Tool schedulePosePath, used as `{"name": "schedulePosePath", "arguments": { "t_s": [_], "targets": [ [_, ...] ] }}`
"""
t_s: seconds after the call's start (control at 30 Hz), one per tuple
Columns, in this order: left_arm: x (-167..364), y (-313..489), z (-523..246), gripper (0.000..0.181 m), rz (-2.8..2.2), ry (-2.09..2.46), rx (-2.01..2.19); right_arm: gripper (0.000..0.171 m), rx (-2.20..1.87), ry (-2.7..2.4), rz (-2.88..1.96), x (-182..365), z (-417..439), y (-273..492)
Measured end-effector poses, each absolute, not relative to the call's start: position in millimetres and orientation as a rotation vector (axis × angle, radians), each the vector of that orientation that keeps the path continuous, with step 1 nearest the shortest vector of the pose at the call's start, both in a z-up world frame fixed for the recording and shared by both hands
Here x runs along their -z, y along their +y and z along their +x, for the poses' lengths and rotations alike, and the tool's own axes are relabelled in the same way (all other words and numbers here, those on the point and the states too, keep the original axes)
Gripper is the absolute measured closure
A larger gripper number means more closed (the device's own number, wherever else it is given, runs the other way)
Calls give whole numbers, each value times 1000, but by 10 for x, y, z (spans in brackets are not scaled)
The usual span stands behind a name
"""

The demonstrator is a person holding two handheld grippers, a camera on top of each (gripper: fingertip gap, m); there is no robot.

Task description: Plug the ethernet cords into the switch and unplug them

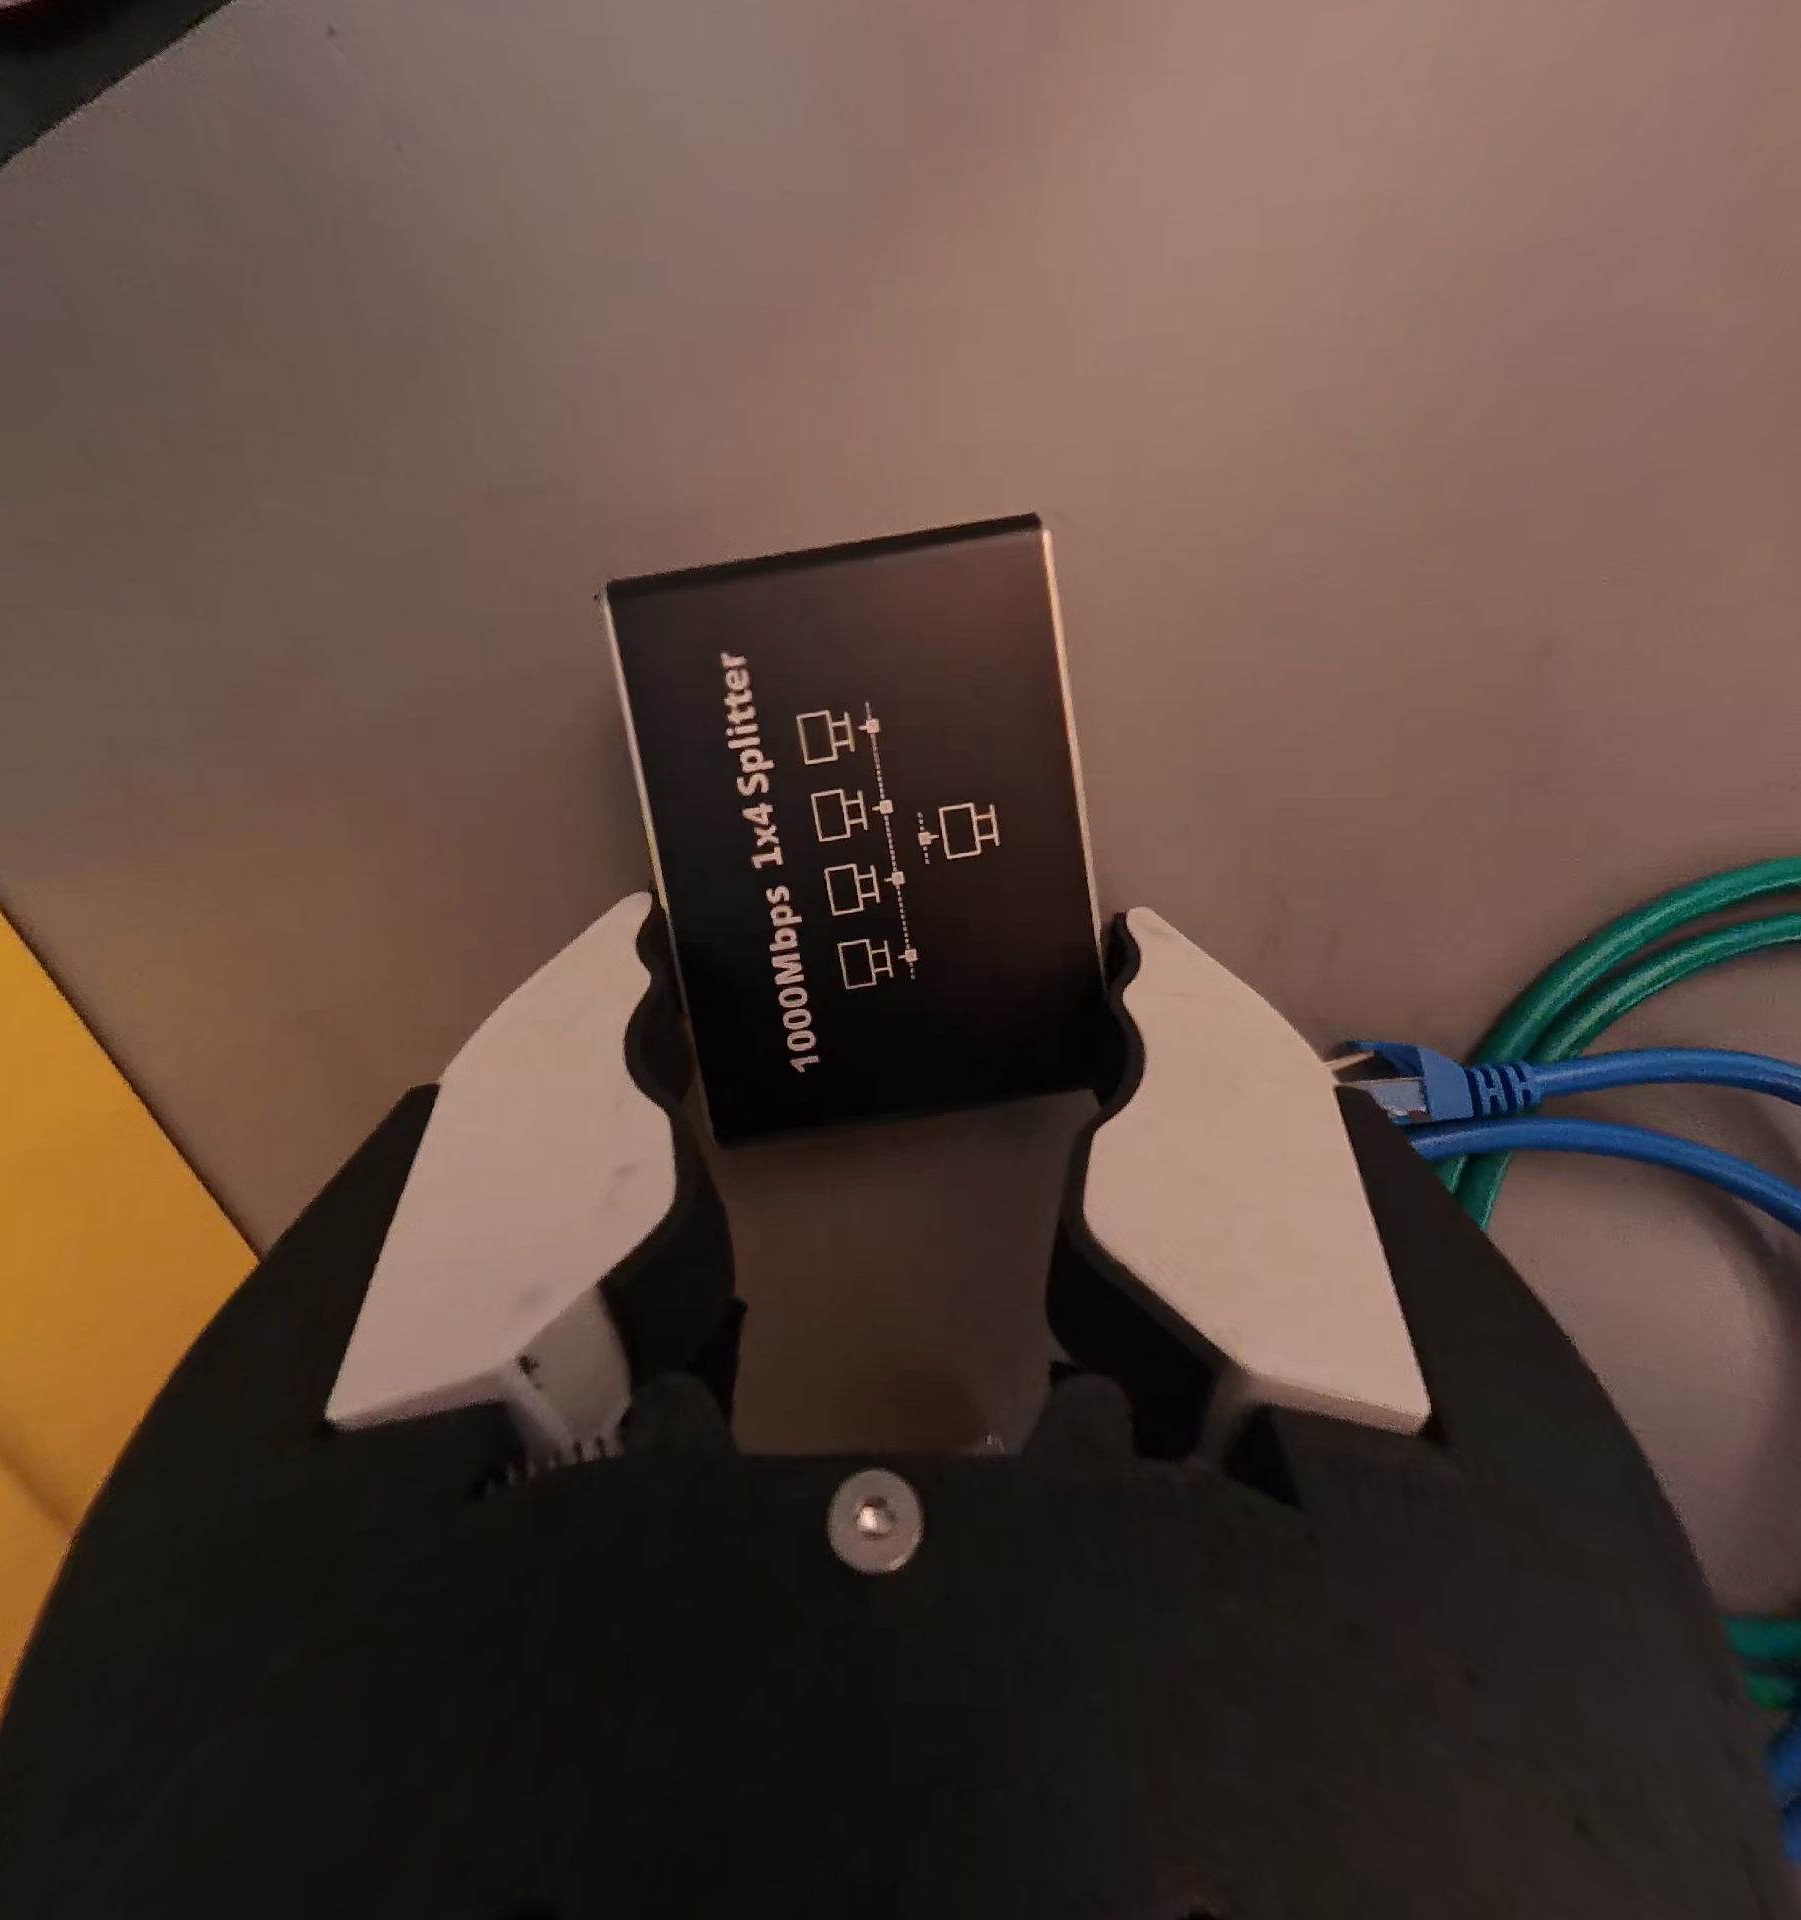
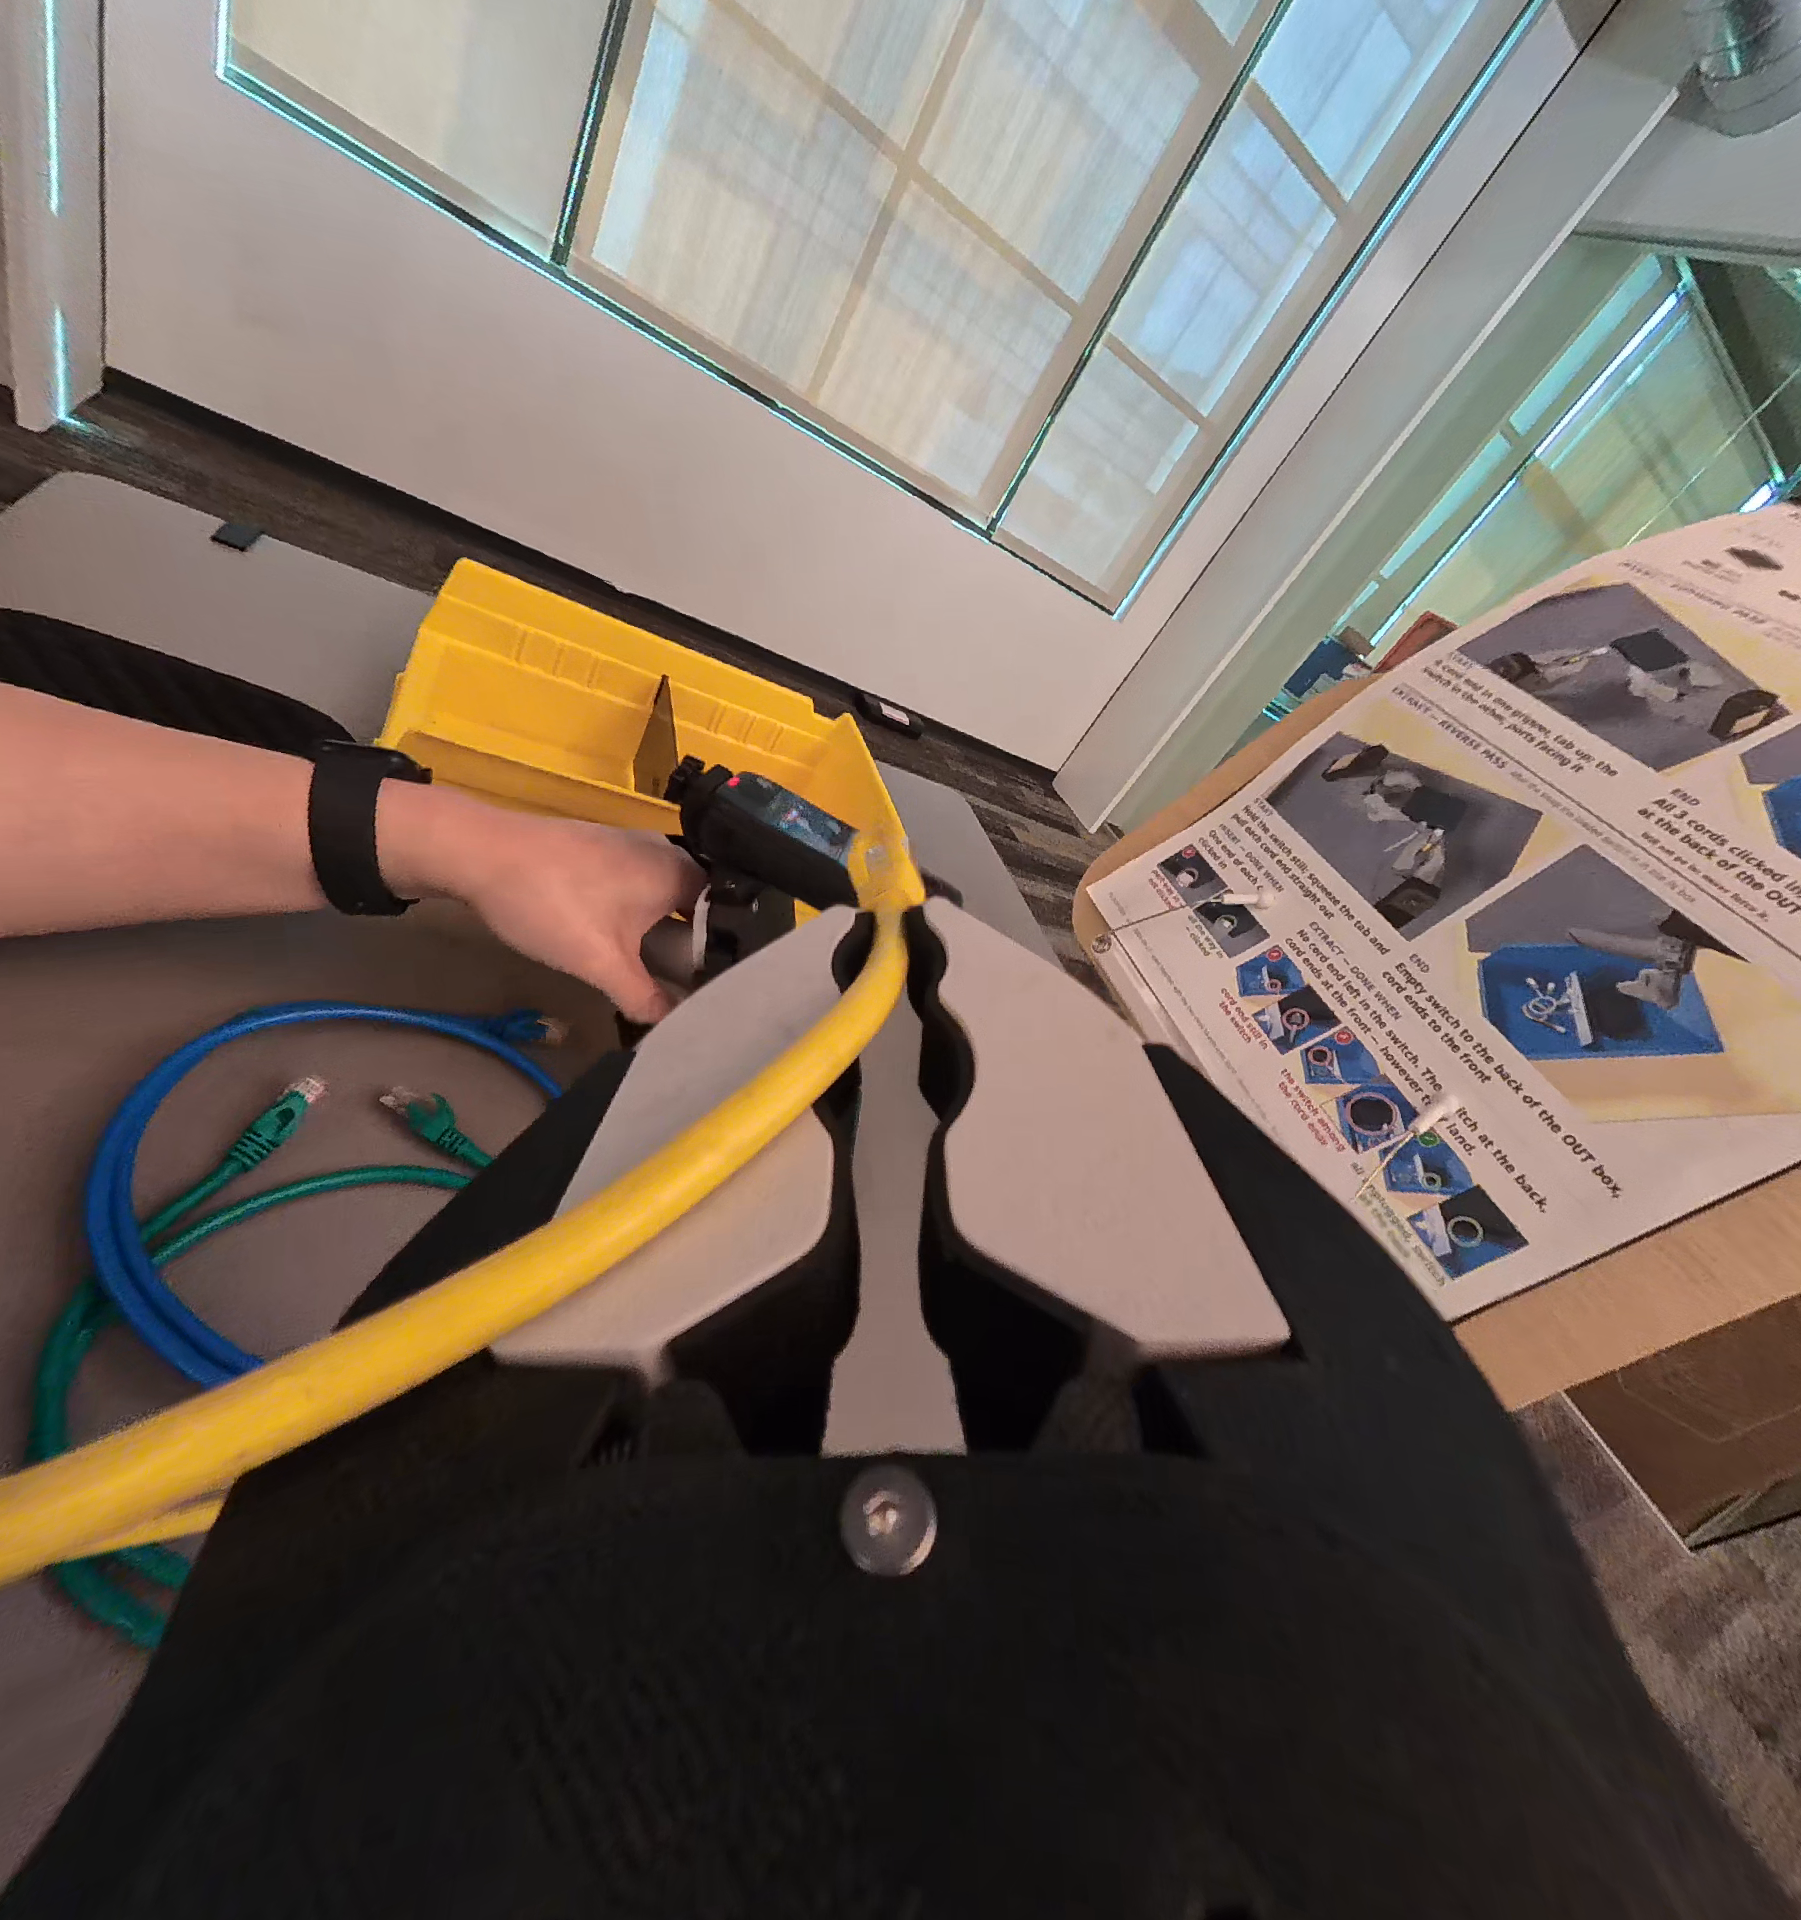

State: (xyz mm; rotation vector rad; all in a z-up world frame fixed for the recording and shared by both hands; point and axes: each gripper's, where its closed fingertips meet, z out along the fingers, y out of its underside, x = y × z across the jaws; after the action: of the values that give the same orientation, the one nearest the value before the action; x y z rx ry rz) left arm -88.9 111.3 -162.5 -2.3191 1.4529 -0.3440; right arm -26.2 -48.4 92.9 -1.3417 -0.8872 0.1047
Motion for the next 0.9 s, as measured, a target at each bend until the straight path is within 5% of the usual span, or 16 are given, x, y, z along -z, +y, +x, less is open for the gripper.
{"name": "schedulePosePath", "arguments": {
  "t_s": [0.03, 0.43, 0.9],
  "targets": [
    [1610, 1116, -886, 105, -2323, 1449, 363, 164, -100, -881, -1353, -908, -249, -461],
    [254, 619, -565, 105, -1993, 1234, 1342, 164, -2, -797, -1499, -559, -388, -60],
    [-417, 358, -629, 105, -1744, 1240, 1319, 164, -109, -654, -1440, -799, -511, -107]
  ]
}}
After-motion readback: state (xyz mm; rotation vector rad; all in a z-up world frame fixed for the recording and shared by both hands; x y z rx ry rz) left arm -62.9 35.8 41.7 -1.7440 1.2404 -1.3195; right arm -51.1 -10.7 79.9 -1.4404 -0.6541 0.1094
